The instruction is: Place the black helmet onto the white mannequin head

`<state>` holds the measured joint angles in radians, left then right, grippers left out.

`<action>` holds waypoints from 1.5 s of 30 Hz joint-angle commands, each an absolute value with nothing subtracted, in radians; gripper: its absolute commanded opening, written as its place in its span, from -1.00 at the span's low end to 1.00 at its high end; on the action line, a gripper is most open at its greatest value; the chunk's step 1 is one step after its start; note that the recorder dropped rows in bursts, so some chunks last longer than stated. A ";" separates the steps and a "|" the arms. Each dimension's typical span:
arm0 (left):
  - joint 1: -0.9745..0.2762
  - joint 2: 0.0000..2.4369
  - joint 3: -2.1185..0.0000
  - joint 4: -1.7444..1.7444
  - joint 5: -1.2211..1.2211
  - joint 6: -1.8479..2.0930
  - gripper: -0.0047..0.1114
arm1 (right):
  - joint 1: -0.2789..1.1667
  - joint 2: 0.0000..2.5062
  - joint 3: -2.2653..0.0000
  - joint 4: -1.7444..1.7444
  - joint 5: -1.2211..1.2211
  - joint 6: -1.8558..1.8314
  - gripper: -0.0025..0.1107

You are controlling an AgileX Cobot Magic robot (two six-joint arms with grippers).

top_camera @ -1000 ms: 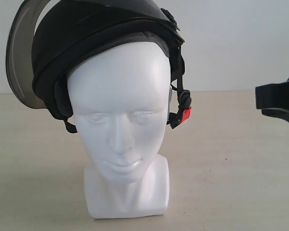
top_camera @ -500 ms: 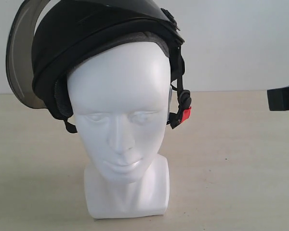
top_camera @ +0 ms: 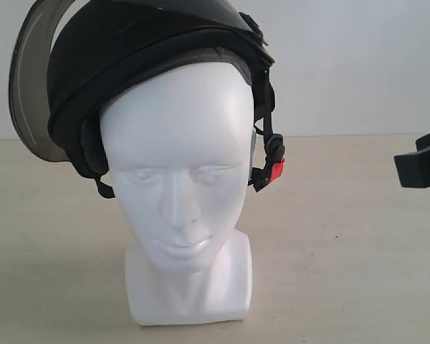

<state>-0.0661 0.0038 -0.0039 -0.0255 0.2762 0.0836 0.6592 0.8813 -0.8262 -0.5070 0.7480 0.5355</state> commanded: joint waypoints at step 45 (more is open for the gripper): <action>-0.068 0.847 -1.307 0.214 0.751 -0.368 -0.84 | 0.361 1.315 -1.628 -0.354 1.212 0.084 -0.96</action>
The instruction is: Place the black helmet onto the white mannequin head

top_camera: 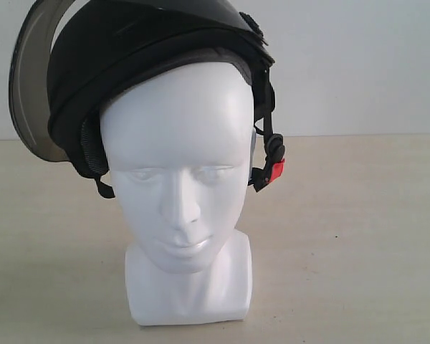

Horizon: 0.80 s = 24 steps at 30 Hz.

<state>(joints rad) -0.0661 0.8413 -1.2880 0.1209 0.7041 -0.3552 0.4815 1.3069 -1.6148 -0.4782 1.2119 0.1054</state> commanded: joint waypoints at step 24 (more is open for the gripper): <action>-0.019 1.216 -1.309 0.192 0.774 -0.361 -0.84 | -0.189 1.826 -1.582 1.041 1.049 -0.665 -0.96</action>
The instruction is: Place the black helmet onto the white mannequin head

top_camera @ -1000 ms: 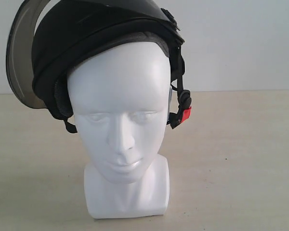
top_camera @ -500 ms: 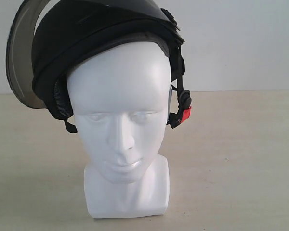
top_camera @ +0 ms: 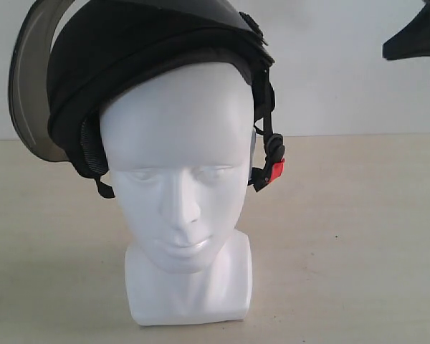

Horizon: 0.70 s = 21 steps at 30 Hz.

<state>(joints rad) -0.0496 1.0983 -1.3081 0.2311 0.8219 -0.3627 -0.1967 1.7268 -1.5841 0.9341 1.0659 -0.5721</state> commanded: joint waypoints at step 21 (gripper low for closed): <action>-0.009 1.812 -1.301 -0.539 0.565 0.331 -0.84 | 0.103 2.278 -1.893 1.302 1.144 -0.814 -0.96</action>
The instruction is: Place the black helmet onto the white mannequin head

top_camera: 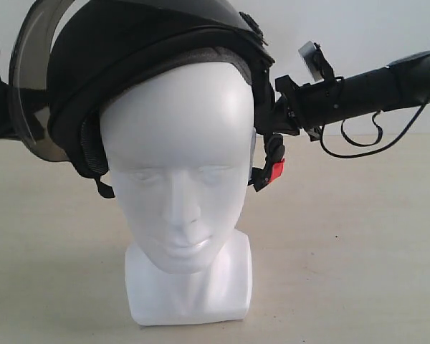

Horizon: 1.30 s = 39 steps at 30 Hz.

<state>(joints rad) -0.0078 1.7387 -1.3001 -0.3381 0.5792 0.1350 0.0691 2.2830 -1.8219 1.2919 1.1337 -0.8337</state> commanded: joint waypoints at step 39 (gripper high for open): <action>-0.074 1.849 -1.339 -1.257 0.888 0.976 -0.84 | 0.161 2.278 -1.929 1.360 1.221 -0.877 -0.96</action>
